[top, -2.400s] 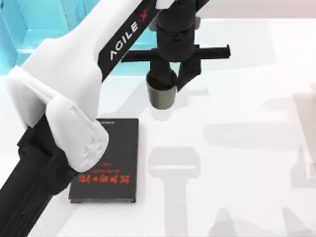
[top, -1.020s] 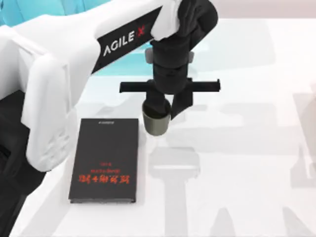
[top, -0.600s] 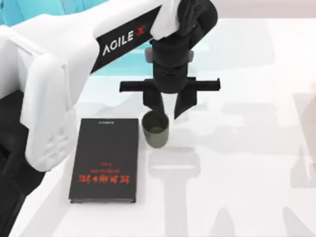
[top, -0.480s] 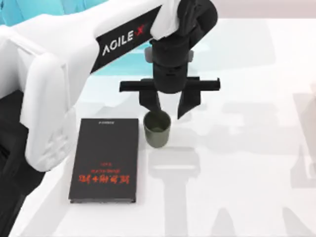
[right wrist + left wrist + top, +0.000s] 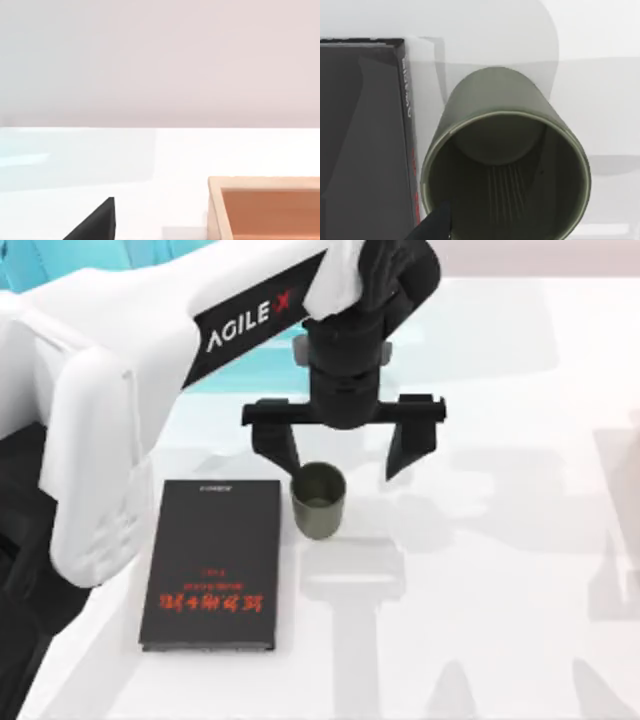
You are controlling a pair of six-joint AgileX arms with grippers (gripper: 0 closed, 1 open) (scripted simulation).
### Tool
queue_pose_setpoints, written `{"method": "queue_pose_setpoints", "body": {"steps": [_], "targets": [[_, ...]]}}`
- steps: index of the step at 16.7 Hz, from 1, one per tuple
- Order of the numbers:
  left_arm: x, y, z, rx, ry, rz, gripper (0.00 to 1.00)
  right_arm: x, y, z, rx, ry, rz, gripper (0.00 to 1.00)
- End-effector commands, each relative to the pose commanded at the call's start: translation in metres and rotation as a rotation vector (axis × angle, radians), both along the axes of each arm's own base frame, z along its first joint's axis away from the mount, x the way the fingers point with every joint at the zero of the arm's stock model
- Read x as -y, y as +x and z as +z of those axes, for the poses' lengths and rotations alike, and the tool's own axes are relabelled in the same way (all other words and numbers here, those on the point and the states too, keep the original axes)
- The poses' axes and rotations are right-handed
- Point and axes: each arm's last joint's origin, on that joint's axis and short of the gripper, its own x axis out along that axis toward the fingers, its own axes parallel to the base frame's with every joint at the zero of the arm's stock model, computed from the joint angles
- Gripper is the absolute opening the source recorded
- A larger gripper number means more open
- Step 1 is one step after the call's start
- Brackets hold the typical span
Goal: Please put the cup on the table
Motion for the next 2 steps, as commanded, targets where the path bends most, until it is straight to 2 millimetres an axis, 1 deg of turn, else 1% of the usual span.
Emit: {"method": "queue_pose_setpoints", "body": {"steps": [2], "targets": [[0.0000,0.0000,0.0000,0.000,0.000,0.000,1.00,0.0000,0.0000,0.0000,0.000,0.000,0.000,1.00]]}}
